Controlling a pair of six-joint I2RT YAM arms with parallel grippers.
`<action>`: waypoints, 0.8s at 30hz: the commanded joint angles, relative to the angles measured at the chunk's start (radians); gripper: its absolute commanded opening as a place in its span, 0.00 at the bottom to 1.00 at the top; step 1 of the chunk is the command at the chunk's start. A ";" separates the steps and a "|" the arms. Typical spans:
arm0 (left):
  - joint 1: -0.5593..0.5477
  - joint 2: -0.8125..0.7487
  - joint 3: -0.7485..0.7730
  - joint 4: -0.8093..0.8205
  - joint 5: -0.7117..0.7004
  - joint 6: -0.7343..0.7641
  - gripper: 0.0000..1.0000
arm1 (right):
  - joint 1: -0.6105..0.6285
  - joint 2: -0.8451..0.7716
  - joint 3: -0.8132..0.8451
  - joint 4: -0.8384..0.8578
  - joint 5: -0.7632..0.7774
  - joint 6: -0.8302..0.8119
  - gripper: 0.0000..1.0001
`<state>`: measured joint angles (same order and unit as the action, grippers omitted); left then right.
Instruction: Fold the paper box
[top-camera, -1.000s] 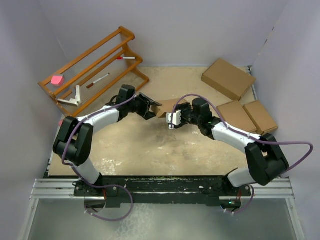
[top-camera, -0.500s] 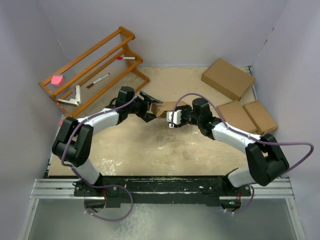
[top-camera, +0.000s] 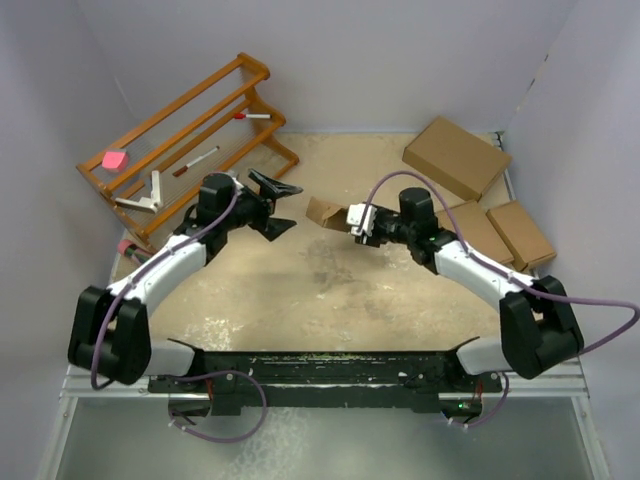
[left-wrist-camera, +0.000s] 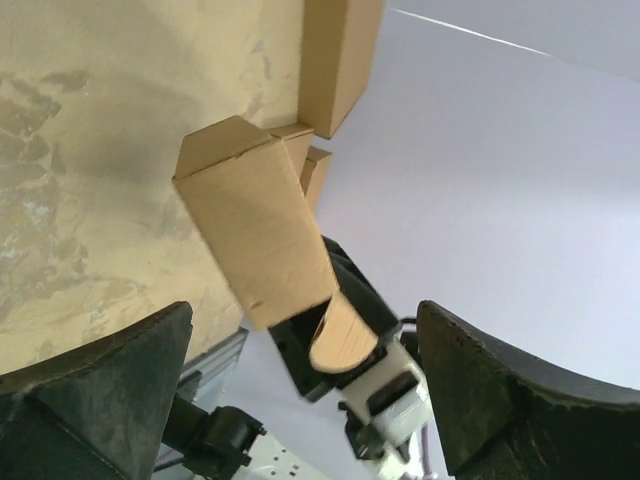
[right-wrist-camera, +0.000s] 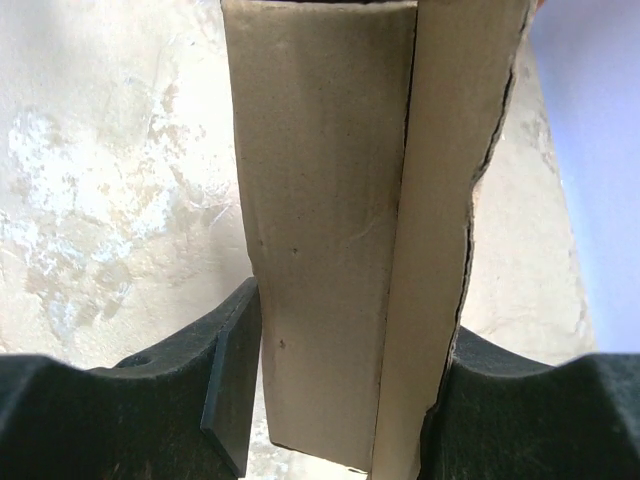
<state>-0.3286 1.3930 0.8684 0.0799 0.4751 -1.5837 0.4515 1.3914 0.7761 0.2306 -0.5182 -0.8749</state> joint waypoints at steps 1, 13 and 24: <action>0.038 -0.130 -0.039 0.031 -0.018 0.178 0.95 | -0.064 -0.037 0.101 -0.026 -0.136 0.231 0.48; 0.068 -0.331 -0.077 -0.149 0.005 0.863 0.95 | -0.202 0.184 0.393 -0.174 -0.530 1.021 0.48; 0.068 -0.327 -0.167 -0.084 0.035 0.878 0.95 | -0.205 0.412 0.189 0.345 -0.587 1.688 0.51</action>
<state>-0.2638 1.0512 0.7071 -0.0540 0.4946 -0.7376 0.2447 1.7821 0.9810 0.3882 -1.0573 0.5968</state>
